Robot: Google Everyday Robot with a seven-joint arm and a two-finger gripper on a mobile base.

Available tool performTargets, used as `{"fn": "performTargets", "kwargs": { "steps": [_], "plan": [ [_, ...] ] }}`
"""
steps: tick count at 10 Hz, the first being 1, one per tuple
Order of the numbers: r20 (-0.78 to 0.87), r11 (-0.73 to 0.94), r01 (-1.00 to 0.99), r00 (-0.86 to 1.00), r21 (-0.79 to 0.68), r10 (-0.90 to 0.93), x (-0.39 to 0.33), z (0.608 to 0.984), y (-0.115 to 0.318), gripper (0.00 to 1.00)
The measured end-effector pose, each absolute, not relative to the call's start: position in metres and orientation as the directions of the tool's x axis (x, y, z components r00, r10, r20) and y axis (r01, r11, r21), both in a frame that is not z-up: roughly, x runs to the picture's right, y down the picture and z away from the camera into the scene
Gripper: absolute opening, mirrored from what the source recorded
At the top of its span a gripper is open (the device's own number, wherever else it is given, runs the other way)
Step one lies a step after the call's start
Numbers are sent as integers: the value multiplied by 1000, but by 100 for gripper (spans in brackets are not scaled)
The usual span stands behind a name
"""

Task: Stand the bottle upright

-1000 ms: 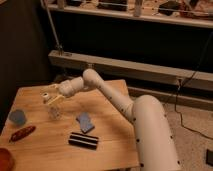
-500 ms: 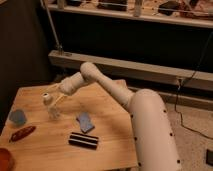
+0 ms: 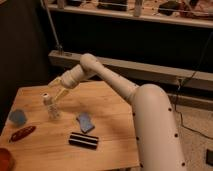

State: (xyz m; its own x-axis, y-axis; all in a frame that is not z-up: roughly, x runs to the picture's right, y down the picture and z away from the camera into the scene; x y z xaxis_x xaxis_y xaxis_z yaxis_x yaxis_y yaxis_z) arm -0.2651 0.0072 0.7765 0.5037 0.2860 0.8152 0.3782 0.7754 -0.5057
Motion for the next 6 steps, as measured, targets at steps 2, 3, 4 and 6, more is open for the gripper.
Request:
{"fn": "performTargets", "kwargs": {
  "steps": [2, 3, 4, 6],
  "plan": [
    [761, 777, 391, 626, -494, 168, -251, 781, 5, 64],
    [735, 778, 400, 668, -485, 115, -249, 779, 2, 64],
    [695, 781, 405, 717, -475, 51, -247, 772, -5, 64],
    [638, 792, 380, 770, -477, 15, -246, 767, -14, 64]
  ]
}}
